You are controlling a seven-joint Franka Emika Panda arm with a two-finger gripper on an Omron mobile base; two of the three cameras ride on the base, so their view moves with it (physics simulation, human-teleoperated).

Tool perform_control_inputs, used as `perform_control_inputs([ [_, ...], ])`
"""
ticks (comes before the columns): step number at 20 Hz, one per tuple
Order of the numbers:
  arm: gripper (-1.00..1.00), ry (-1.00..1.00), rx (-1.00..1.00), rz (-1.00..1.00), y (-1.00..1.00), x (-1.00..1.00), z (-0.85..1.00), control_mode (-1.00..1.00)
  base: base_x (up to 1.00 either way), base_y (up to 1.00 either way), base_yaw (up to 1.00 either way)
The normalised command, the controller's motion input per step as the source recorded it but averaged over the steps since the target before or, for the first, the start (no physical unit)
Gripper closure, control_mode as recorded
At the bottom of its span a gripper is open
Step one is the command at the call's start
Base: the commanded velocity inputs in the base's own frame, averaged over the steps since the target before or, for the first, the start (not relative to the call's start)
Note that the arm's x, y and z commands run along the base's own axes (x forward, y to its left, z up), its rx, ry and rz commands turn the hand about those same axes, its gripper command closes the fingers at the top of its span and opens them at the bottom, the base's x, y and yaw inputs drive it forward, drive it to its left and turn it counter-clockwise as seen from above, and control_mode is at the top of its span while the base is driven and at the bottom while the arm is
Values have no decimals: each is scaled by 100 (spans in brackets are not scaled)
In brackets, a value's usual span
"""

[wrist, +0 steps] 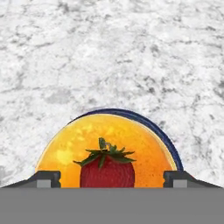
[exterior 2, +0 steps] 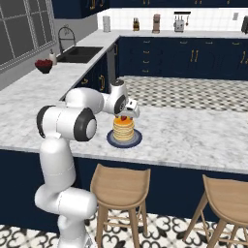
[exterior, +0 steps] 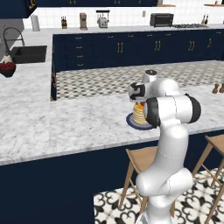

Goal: Take the strawberry from the fridge and place it on top of the pancake, located on the dining counter.

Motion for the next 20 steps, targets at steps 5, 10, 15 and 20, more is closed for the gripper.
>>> perform_control_inputs([
  [5, -100, -7, 0, 0, 0, -1, 7, -100, 0, 0, 0],
  [10, -100, -9, -3, 0, 0, -31, 51, -100, 0, 0, 0],
  [15, -100, 0, 0, 0, 0, -97, 67, -100, 0, 0, 0],
  [20, -100, 2, 0, 0, 0, -100, 50, -100, 0, 0, 0],
])
